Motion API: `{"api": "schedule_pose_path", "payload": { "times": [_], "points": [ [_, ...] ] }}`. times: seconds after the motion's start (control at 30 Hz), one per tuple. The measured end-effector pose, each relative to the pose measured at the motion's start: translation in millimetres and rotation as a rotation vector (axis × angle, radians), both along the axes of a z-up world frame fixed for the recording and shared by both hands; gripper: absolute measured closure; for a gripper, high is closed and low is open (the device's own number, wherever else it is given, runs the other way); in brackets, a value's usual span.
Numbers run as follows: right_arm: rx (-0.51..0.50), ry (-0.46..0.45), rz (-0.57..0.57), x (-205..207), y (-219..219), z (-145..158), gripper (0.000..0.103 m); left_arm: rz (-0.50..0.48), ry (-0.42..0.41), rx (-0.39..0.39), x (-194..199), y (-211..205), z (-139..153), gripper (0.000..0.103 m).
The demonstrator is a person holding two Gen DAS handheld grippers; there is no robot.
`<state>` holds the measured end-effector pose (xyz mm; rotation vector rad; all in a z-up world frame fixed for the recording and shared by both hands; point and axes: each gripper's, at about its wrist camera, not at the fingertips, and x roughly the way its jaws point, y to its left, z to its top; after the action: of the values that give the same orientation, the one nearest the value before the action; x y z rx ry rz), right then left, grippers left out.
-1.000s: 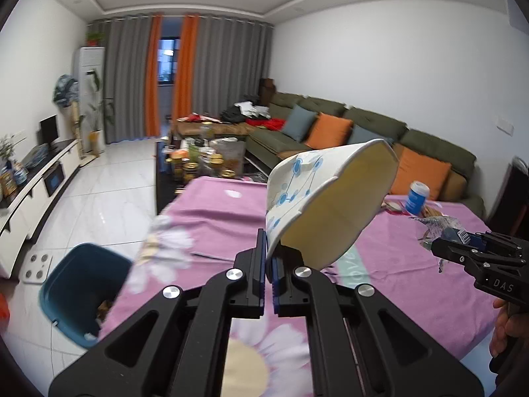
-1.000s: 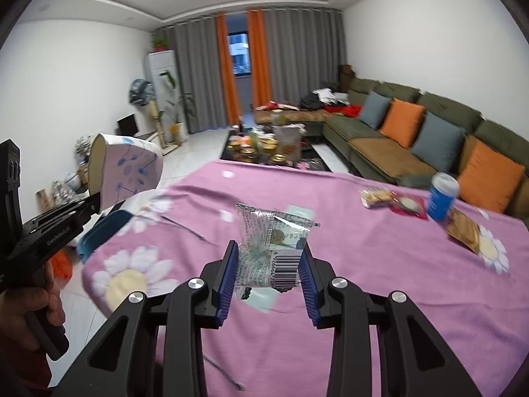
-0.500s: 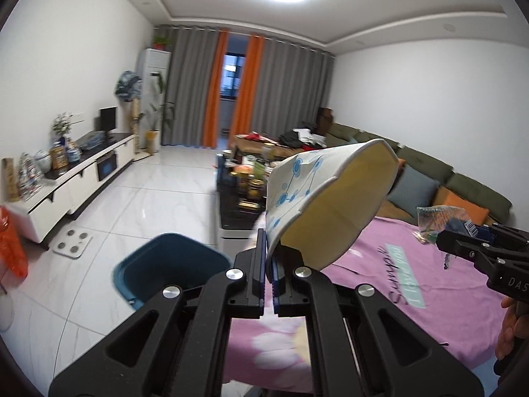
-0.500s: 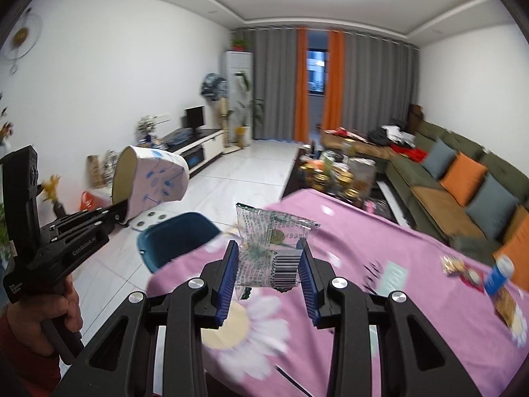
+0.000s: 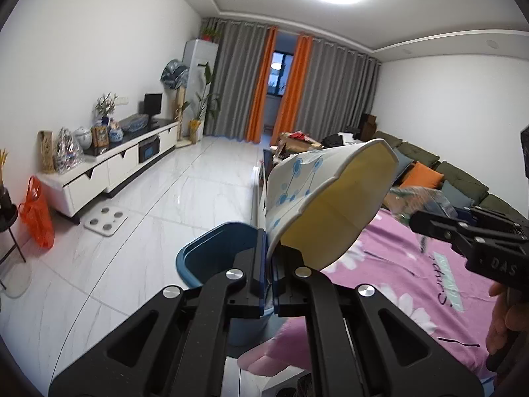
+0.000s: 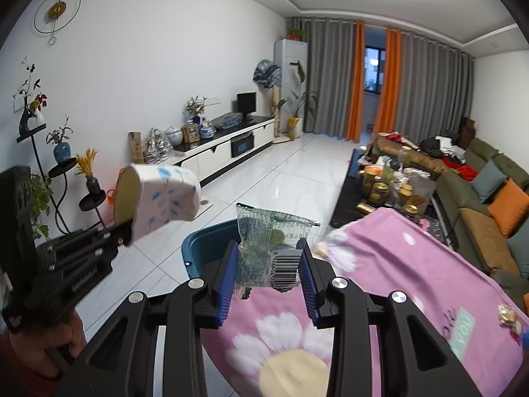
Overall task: Collect trash
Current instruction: 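Carry the paper cup and silver wrapper over the teal bin and open both tools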
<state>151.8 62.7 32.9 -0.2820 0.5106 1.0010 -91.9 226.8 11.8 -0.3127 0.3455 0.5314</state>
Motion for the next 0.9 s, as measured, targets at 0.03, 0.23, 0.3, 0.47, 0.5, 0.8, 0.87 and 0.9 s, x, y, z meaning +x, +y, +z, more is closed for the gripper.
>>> {"api": "schedule_pose_path", "payload": {
  "times": [0.03, 0.23, 0.3, 0.47, 0.5, 0.8, 0.87, 0.9],
  "points": [
    [-0.006, 0.001, 0.006, 1, 5, -1, 0.069, 0.007, 0.003, -0.004, -3, 1, -2, 0.100],
    [-0.061, 0.020, 0.047, 14, 46, -13, 0.069, 0.041, 0.054, -0.043, 0, 14, -22, 0.100],
    [-0.078, 0.029, 0.057, 17, 56, -20, 0.069, 0.047, 0.067, -0.051, 20, 20, -29, 0.100],
    [-0.118, 0.048, 0.072, 26, 81, -34, 0.069, 0.061, 0.101, -0.075, 48, 31, -48, 0.100],
    [-0.123, 0.050, 0.074, 28, 84, -37, 0.069, 0.064, 0.105, -0.076, 50, 33, -50, 0.100],
    [-0.187, 0.079, 0.085, 46, 118, -61, 0.069, 0.076, 0.144, -0.108, 86, 67, -77, 0.100],
    [-0.202, 0.085, 0.090, 51, 126, -66, 0.069, 0.078, 0.153, -0.116, 93, 73, -83, 0.100],
    [-0.210, 0.087, 0.092, 52, 130, -68, 0.069, 0.078, 0.156, -0.119, 95, 76, -86, 0.100]
  ]
}}
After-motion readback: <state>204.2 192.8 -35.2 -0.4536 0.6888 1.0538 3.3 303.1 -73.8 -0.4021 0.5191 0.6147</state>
